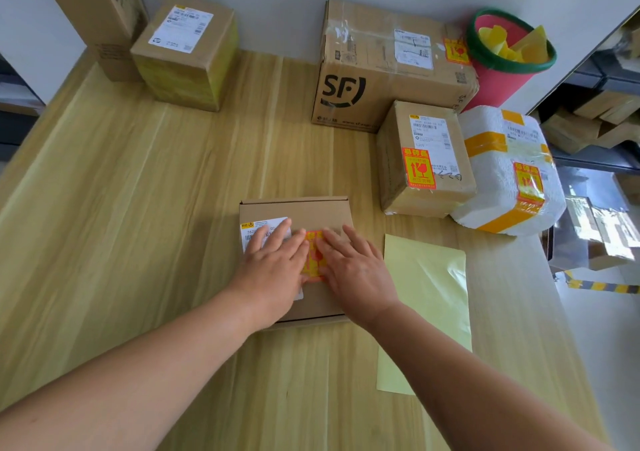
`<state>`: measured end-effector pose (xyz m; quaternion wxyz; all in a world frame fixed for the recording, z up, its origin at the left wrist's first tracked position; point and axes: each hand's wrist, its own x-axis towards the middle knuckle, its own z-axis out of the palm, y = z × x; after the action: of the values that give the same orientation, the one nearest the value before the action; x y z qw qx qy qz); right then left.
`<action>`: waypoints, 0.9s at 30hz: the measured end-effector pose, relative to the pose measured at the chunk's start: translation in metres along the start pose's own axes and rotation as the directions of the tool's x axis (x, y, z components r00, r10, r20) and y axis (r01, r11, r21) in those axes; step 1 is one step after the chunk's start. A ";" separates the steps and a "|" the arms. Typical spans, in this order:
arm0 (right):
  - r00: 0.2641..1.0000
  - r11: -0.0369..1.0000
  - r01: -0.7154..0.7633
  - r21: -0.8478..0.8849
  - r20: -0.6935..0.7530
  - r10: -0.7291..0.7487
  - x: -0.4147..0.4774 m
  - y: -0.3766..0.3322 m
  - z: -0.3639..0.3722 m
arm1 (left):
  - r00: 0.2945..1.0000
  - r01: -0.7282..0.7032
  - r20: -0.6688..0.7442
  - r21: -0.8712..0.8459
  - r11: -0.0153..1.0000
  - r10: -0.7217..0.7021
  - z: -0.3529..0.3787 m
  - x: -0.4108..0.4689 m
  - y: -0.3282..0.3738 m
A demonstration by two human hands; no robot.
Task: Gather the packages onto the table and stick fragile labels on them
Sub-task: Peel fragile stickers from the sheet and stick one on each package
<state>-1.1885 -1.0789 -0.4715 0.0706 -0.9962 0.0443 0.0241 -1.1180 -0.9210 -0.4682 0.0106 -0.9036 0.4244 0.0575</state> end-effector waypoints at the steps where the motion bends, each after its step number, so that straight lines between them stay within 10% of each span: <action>1: 1.000 1.000 -0.008 0.008 0.016 0.008 -0.001 0.000 0.003 | 1.000 0.000 0.008 0.007 1.000 0.000 0.005 -0.001 -0.002; 27: 0.987 0.997 0.083 -0.006 0.139 -0.081 -0.045 0.005 0.004 | 0.993 -0.087 0.083 -0.031 0.996 0.089 0.012 -0.045 0.014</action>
<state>-1.2335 -1.0791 -0.4733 0.0684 -0.9935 -0.0020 0.0906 -1.1586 -0.8952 -0.4743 0.0137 -0.8809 0.4621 0.1015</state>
